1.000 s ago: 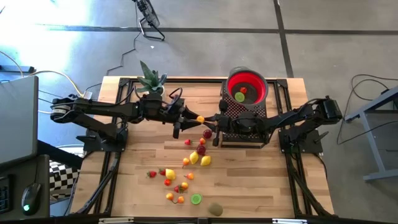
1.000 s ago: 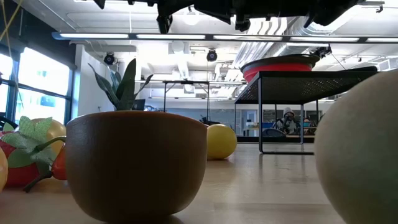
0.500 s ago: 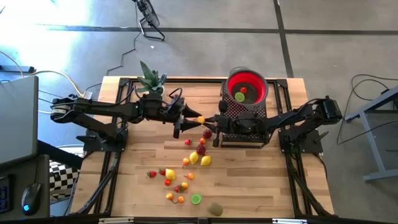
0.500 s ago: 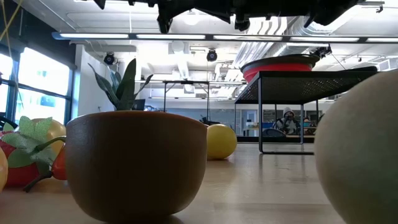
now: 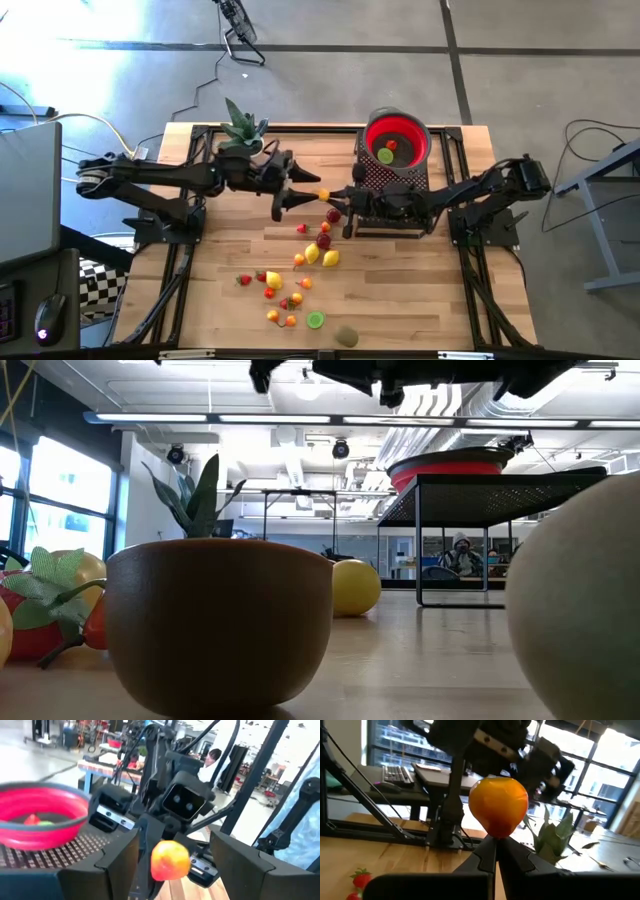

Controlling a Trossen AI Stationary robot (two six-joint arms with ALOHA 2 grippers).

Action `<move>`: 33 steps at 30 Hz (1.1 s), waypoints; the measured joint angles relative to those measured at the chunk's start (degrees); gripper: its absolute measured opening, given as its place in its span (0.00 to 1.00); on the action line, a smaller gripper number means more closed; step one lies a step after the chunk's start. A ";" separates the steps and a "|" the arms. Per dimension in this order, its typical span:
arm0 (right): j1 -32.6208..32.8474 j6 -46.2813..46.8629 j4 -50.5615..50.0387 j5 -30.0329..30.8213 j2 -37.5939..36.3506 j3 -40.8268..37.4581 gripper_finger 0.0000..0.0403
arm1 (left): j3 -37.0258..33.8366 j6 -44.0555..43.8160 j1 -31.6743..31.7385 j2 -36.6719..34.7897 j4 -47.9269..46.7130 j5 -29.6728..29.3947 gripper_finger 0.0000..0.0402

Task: Pick & Place Fruit
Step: Put the pear into the strainer bowl on the shelf

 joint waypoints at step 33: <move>-1.61 7.82 -37.18 12.86 -27.39 0.04 0.01 | 0.00 1.17 -0.02 -8.28 -15.85 0.12 0.60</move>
